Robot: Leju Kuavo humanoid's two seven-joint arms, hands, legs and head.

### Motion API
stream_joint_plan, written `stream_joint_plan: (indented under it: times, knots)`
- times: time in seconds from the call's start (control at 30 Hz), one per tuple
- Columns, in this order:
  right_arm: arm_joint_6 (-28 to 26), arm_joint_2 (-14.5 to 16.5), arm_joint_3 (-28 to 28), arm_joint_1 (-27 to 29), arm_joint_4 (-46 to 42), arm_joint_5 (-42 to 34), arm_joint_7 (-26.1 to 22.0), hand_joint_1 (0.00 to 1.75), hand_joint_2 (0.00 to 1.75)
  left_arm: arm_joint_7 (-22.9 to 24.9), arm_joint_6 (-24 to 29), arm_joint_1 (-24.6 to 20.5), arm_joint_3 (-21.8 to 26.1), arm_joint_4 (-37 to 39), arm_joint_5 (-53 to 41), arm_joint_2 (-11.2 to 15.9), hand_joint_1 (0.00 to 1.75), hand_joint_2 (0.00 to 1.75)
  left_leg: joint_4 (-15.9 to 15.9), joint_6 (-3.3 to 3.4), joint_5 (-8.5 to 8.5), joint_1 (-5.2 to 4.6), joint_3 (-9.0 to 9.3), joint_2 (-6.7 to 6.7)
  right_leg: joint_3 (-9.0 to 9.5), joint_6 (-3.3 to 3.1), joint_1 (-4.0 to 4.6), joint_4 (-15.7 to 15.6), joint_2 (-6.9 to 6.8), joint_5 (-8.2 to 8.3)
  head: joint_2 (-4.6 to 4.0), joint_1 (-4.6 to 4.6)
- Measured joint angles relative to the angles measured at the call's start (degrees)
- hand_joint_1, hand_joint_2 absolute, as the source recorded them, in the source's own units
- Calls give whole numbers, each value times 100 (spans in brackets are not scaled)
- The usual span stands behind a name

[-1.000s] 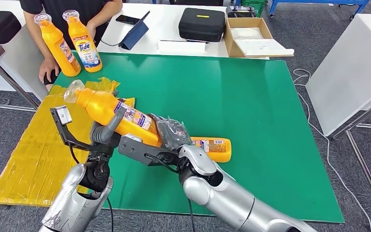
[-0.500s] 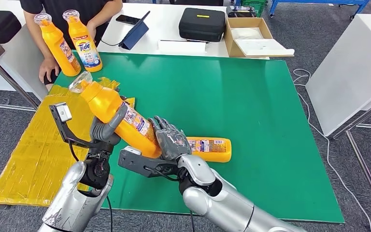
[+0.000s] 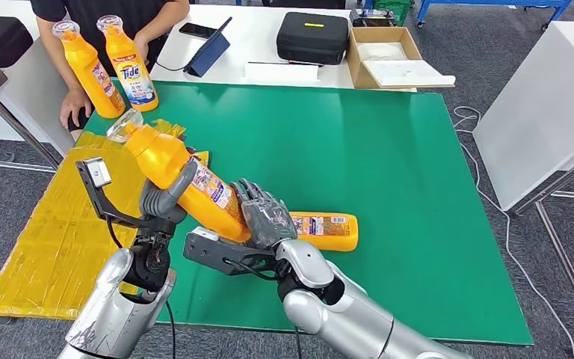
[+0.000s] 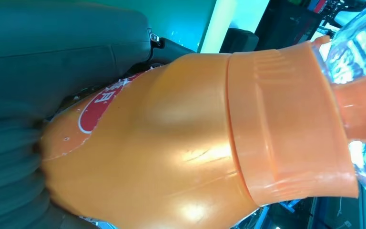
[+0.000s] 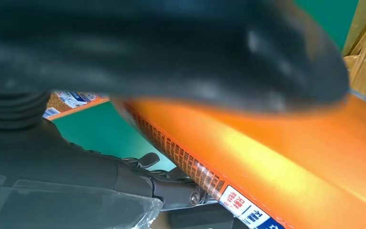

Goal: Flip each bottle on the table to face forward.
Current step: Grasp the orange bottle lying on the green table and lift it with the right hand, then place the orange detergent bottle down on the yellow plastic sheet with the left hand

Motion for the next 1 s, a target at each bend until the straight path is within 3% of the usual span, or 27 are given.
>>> stream_joint_plan:
  times: [0.23, 0.37, 0.83, 1.0]
  knots:
    - [-109, -38, -92, 73, -61, 180, -75, 0, 0, -2, 1, 5, 14, -3, -17, -1, 175, 175, 0, 0, 0, 0, 0, -1, 0, 0, 0, 0, 0, 0, 0, 0]
    - [-280, -251, -389, 292, -453, 403, -155, 0, 0, -55, -4, 45, 127, -42, -36, 0, 175, 175, 0, 0, 0, -1, -3, -3, 1, 0, 0, 0, -1, 0, 0, 1]
    - [-614, -1005, -2901, 1456, -2874, 1065, -657, 0, 0, -228, -48, 399, 440, -222, -49, 79, 175, 175, 1, 2, -2, -9, -4, -6, 0, 1, -2, -3, -3, 0, 0, 0]
    - [-633, -1095, -3303, 1763, -3225, 1108, -744, 0, 0, -253, -49, 435, 476, -239, -77, 91, 175, 175, 1, 2, -2, -9, -1, -6, -4, 1, -2, -4, -3, 0, 0, -1]
